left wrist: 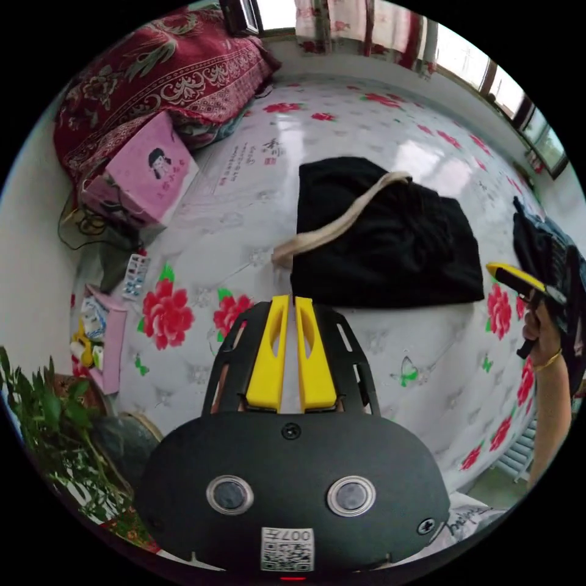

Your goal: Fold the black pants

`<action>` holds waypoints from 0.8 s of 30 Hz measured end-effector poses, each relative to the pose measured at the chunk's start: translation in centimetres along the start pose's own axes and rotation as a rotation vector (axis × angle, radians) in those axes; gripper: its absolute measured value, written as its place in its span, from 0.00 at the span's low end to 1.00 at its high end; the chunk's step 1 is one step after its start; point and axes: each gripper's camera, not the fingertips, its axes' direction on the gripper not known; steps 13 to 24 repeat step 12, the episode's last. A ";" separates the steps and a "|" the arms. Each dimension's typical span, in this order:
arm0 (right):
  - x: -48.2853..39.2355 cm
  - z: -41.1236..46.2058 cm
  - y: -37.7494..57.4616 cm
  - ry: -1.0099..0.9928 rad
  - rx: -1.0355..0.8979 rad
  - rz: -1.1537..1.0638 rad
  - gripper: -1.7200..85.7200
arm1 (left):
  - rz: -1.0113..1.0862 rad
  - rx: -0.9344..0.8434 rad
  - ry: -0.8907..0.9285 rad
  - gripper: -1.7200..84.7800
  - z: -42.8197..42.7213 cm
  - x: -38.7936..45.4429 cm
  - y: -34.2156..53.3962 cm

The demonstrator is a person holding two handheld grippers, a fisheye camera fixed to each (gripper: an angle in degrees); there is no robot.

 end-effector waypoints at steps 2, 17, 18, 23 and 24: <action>-1.2 0.6 3.1 0.029 -0.032 -0.048 0.10 | 0.038 -0.035 -0.069 0.01 0.6 2.5 4.0; -0.9 -4.8 26.0 0.295 -0.175 -0.051 0.10 | 0.118 -0.126 -0.076 0.01 -0.8 10.6 16.2; -0.9 -4.8 26.0 0.295 -0.175 -0.051 0.10 | 0.118 -0.126 -0.076 0.01 -0.8 10.6 16.2; -0.9 -4.8 26.0 0.295 -0.175 -0.051 0.10 | 0.118 -0.126 -0.076 0.01 -0.8 10.6 16.2; -0.9 -4.8 26.0 0.295 -0.175 -0.051 0.10 | 0.118 -0.126 -0.076 0.01 -0.8 10.6 16.2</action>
